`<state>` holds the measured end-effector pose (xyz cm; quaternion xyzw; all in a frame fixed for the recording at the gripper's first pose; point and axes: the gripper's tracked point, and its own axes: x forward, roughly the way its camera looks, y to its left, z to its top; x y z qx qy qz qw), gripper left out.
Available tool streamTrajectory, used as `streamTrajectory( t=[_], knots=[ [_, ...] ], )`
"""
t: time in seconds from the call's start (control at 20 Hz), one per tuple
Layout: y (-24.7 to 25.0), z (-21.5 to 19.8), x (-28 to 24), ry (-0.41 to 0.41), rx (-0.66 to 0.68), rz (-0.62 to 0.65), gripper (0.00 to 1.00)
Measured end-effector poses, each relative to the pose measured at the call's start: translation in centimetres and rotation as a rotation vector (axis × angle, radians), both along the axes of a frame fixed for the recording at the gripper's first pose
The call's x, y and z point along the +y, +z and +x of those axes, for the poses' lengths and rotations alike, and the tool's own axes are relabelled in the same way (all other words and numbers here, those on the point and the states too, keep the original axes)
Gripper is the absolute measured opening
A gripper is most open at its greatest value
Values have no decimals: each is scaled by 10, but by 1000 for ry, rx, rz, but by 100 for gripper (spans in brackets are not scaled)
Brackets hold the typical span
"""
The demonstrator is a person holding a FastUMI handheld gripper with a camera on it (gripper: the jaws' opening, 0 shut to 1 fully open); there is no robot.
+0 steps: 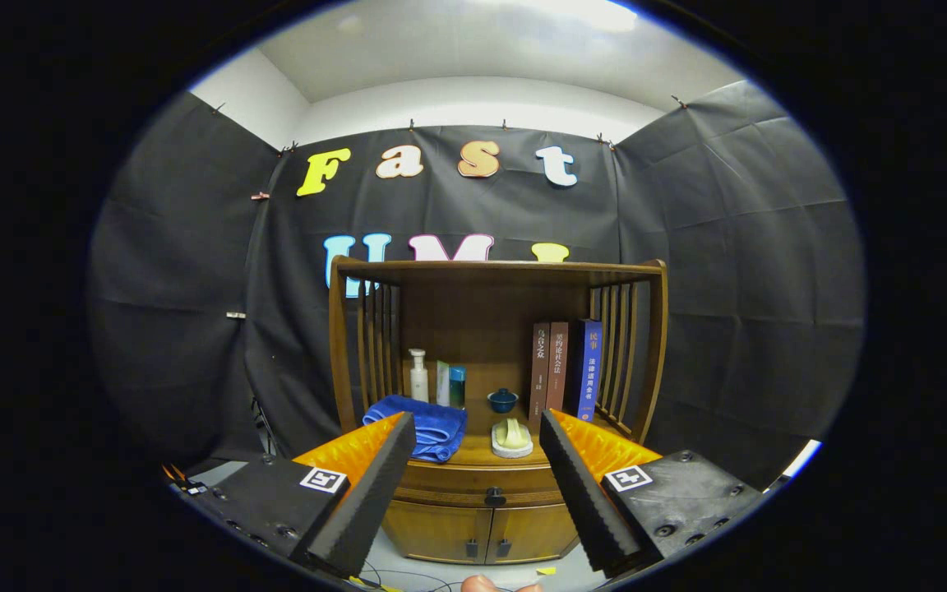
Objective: Pull open the drawer, take out the items inside it, and place them on the countertop above the cabinet.
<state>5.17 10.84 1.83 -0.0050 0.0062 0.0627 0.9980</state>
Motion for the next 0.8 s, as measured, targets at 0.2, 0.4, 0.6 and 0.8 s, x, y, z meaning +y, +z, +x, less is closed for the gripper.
streamTrajectory(
  t=[0.2,0.4,0.6,0.8],
  knots=[
    [2,-1,-1,3,-5,7,98],
    [7,-2,-6,-9,-17,7,98],
    [10,-2,-7,-15,-25,4,99],
    [8,-3,-5,-10,-20,13,98]
  ],
)
